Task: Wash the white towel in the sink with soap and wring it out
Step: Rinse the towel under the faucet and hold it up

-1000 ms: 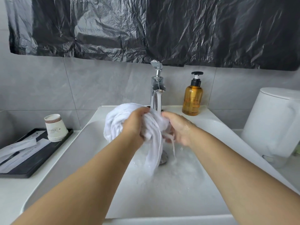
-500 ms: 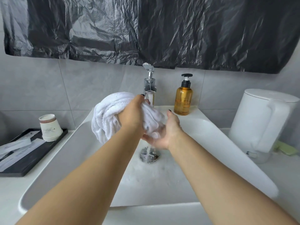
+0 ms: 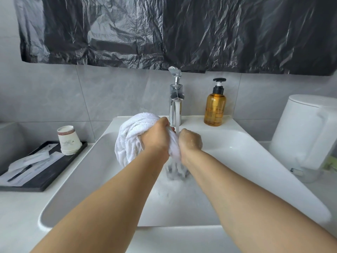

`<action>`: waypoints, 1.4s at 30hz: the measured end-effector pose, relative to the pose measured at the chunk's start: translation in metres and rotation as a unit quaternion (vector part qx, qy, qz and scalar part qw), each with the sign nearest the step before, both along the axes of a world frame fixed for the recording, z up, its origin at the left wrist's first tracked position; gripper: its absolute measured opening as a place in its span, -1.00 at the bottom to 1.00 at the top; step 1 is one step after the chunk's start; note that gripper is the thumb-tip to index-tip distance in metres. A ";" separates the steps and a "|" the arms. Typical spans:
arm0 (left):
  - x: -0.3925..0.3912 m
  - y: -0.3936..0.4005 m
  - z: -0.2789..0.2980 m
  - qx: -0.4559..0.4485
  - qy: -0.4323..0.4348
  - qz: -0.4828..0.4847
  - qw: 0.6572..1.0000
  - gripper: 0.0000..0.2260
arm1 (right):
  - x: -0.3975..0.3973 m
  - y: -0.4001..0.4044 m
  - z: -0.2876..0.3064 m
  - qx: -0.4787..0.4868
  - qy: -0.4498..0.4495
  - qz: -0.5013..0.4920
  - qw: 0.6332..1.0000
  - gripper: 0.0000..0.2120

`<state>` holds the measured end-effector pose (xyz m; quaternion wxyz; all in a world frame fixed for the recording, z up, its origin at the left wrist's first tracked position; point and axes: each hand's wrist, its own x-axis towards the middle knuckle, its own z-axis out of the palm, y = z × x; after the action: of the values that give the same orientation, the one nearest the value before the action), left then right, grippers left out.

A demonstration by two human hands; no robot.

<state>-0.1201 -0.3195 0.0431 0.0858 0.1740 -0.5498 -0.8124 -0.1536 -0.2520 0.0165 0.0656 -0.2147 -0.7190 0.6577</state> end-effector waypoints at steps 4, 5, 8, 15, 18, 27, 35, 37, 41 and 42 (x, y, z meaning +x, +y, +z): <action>0.004 0.002 0.002 -0.050 0.014 -0.019 0.998 -0.90 | 0.009 0.007 0.000 -0.060 -0.022 0.006 0.998 -0.78; 0.003 0.003 0.003 -0.078 0.017 -0.027 0.996 -0.91 | 0.010 0.010 -0.002 -0.093 -0.031 0.018 0.995 -0.78; 0.004 0.000 0.015 -0.192 0.008 -0.077 0.978 -0.77 | 0.013 0.019 -0.001 -0.129 -0.064 0.085 0.986 -0.80; 0.015 -0.030 0.013 -0.533 -0.052 -0.206 0.819 -0.84 | 0.010 0.021 0.009 -0.163 -0.014 0.169 0.972 -0.81; 0.013 -0.038 -0.004 -0.584 -0.054 -0.194 0.787 -0.68 | 0.012 0.014 0.010 -0.169 0.024 0.166 0.971 -0.80; 0.013 -0.042 -0.016 -0.668 0.032 -0.267 0.694 -0.71 | 0.011 0.022 0.055 0.100 0.243 -0.030 0.964 -0.66; -0.002 -0.036 -0.025 -0.639 0.109 -0.258 0.716 -0.84 | -0.022 0.021 0.146 0.409 0.269 0.119 0.864 -0.52; -0.004 -0.038 -0.026 -0.611 0.106 -0.240 0.747 -0.89 | -0.028 0.016 0.148 0.423 0.245 0.158 0.858 -0.51; -0.003 -0.042 -0.024 -0.558 0.100 -0.215 0.795 -0.87 | -0.032 0.015 0.143 0.452 0.283 0.132 0.836 -0.57; -0.003 -0.043 -0.022 -0.530 0.098 -0.205 0.817 -0.83 | -0.030 0.016 0.139 0.463 0.288 0.132 0.828 -0.58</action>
<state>-0.1230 -0.3622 0.0214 0.0499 -0.0957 -0.9071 -0.4068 -0.1837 -0.2360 0.1557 0.2742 0.1371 -0.9091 0.2821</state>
